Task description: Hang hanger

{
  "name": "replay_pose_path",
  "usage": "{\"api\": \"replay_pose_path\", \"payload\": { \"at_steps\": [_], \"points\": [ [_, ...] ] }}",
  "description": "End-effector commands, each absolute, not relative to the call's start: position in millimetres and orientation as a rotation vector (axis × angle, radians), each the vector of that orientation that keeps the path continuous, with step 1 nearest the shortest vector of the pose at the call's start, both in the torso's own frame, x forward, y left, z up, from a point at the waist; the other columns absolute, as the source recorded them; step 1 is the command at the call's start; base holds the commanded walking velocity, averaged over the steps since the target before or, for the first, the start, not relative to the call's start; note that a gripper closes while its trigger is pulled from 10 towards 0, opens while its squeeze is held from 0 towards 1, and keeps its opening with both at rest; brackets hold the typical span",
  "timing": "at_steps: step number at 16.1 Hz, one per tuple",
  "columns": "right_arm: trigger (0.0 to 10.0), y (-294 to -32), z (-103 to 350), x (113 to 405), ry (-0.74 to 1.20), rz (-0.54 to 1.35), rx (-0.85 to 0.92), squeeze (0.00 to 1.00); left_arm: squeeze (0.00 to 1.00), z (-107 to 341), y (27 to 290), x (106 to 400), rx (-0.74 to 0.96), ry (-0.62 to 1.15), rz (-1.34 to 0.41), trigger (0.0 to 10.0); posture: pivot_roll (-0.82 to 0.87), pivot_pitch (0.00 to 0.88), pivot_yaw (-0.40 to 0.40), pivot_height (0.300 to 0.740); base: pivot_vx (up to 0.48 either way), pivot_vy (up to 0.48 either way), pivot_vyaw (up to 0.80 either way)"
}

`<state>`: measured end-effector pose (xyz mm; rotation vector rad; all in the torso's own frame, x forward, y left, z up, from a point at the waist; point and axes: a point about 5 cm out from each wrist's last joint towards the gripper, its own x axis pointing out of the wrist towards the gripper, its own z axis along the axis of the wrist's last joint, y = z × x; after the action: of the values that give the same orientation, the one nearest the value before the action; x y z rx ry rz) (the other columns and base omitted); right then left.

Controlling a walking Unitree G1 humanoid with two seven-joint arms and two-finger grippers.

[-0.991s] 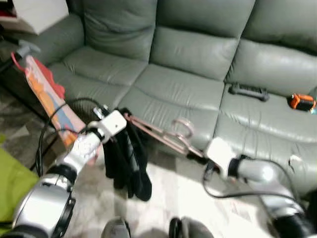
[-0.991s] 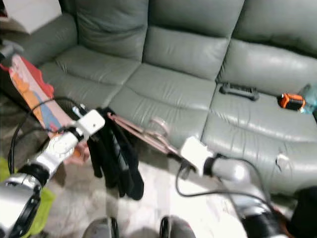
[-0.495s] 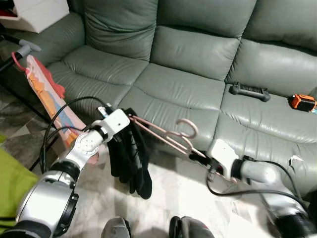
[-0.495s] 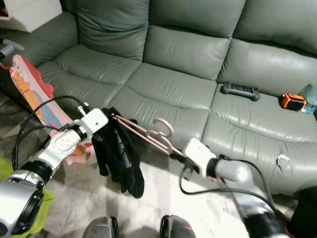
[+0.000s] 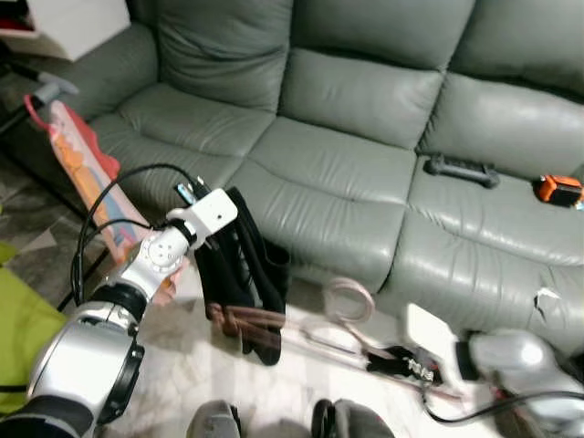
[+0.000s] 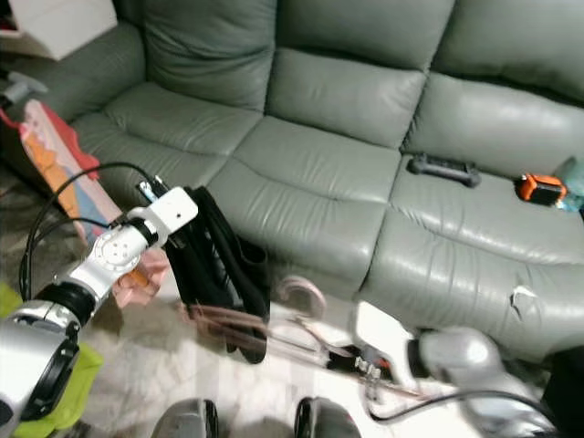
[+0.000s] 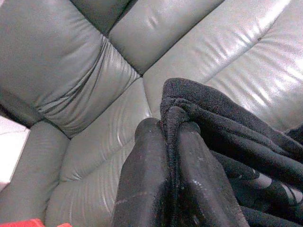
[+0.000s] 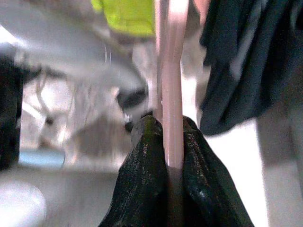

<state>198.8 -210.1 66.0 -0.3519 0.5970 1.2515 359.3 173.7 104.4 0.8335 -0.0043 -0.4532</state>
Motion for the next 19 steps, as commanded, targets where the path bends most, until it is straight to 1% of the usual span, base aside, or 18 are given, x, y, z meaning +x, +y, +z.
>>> {"api": "replay_pose_path", "payload": {
  "at_steps": [1,2,3,5,6,8,9,11,15,19],
  "points": [
    [10.0,-214,77,205,0.543,1.208,-0.363,0.0,0.0,116,173,363,0.845,-0.063,-0.458,10.0,-0.11,0.104,0.017,0.74,0.0,0.0,0.0],
    [10.0,-228,93,222,0.455,1.072,-0.435,0.0,0.0,114,175,359,0.892,-0.064,-0.516,10.0,-0.12,0.105,0.023,0.74,0.0,0.0,0.0],
    [10.0,-240,105,230,0.434,1.003,-0.49,0.0,0.0,112,176,357,0.935,-0.071,-0.556,10.0,-0.12,0.106,0.027,0.74,0.0,0.0,0.0],
    [10.0,-254,110,233,0.454,0.963,-0.542,0.0,0.0,113,174,355,0.962,-0.092,-0.591,10.0,-0.12,0.106,0.027,0.74,0.0,0.0,0.0],
    [10.0,-263,110,236,0.473,0.928,-0.598,0.0,0.0,114,172,354,0.965,-0.109,-0.616,10.0,-0.12,0.104,0.029,0.74,0.0,0.0,0.0],
    [10.0,-267,110,241,0.476,0.905,-0.638,0.0,0.0,117,169,353,0.952,-0.141,-0.641,10.0,-0.12,0.104,0.029,0.74,0.0,0.0,0.0],
    [10.0,-266,109,245,0.464,0.897,-0.655,0.0,0.0,119,165,352,0.952,-0.178,-0.667,10.0,-0.11,0.103,0.028,0.74,0.0,0.0,0.0],
    [10.0,-263,110,250,0.437,0.9,-0.681,0.0,0.0,119,164,350,0.968,-0.194,-0.684,10.0,-0.1,0.099,0.027,0.74,0.0,0.0,0.0],
    [10.0,-271,113,260,0.409,0.84,-0.753,0.0,0.0,122,163,347,0.961,-0.234,-0.721,10.0,-0.1,0.098,0.032,0.74,0.0,0.0,0.0],
    [10.0,-265,110,267,0.385,0.864,-0.758,0.0,0.0,122,151,341,0.939,-0.3,-0.791,10.0,-0.1,0.096,0.032,0.74,0.0,0.0,0.0]
  ]
}}
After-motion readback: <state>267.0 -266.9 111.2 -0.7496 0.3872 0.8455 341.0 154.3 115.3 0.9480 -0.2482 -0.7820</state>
